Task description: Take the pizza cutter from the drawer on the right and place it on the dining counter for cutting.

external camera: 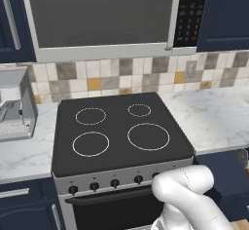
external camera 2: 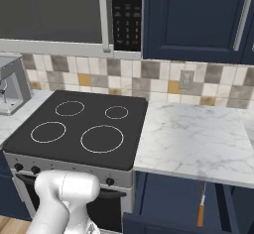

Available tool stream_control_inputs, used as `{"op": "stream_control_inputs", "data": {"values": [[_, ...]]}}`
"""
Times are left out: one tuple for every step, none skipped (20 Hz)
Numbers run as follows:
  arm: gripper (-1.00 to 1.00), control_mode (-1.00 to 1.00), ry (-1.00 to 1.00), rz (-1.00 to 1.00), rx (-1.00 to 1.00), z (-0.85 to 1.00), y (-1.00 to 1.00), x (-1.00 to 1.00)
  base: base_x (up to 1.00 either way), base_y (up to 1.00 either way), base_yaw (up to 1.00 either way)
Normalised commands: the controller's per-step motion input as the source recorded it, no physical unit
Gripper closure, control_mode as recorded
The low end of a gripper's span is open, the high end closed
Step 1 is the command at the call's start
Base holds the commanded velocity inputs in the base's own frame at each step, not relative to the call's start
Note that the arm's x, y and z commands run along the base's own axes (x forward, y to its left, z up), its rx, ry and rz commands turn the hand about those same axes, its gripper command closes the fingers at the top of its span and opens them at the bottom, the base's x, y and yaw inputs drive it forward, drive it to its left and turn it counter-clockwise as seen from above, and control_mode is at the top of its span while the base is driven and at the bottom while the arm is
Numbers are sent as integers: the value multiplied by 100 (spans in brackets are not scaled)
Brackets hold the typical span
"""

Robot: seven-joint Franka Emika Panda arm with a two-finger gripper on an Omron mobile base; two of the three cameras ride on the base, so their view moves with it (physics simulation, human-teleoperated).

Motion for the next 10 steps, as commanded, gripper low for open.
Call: {"op": "stream_control_inputs", "data": {"values": [[100,-100,1,0,0,-20,0,-36,0,0,0],[100,-100,1,0,0,-16,0,-35,0,0,0],[100,-100,1,0,0,-16,0,-38,0,0,0],[100,-100,1,0,0,-15,-2,-44,0,0,0],[100,-100,1,0,0,-16,-6,-51,0,0,0],[100,-100,1,0,0,-17,-6,-52,0,0,0],[100,-100,1,0,0,-19,-5,-50,0,0,0],[100,-100,1,0,0,-19,-4,-46,0,0,0],[100,-100,1,0,0,-14,-4,-41,0,0,0],[100,-100,0,0,0,-14,-2,-36,0,0,0]]}}
